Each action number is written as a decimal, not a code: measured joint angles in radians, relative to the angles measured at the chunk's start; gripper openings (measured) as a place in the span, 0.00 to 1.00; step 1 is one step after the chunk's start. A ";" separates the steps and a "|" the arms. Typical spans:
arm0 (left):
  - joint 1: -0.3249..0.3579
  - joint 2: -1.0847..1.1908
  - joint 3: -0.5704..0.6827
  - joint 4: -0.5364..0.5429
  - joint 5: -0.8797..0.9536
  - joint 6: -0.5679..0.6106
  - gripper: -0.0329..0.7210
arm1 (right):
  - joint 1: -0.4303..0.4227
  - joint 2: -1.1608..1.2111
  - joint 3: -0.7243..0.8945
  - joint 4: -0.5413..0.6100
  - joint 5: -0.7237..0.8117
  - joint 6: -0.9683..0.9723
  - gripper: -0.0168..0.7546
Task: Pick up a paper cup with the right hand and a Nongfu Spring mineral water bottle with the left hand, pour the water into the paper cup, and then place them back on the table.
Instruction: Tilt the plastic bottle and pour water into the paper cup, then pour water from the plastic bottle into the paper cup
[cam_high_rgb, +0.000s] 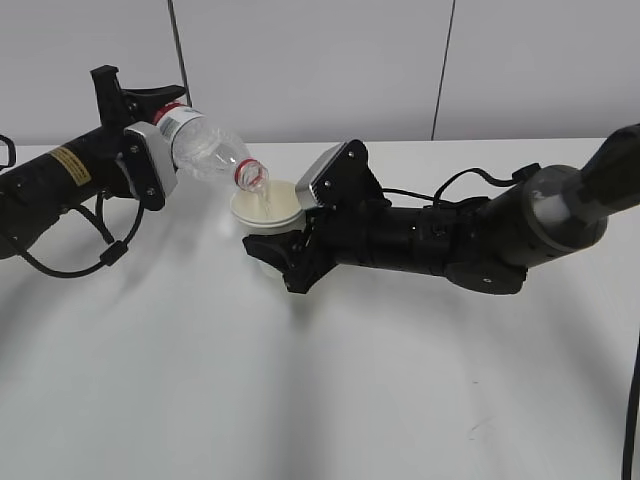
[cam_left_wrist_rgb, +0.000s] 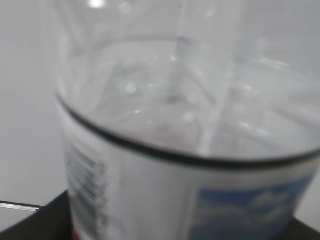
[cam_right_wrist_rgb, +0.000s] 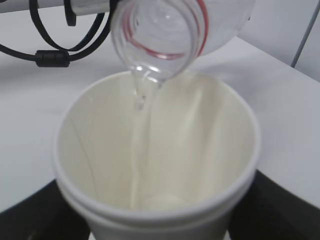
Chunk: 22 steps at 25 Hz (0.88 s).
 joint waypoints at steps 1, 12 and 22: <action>0.000 0.000 0.000 0.000 0.000 0.000 0.59 | 0.000 0.000 0.000 0.000 0.000 0.000 0.69; 0.000 0.000 0.000 0.000 0.000 0.000 0.59 | 0.000 0.000 0.000 -0.011 0.017 0.000 0.69; 0.000 0.000 0.000 0.000 0.000 0.001 0.59 | 0.000 0.000 0.000 -0.042 0.021 0.000 0.69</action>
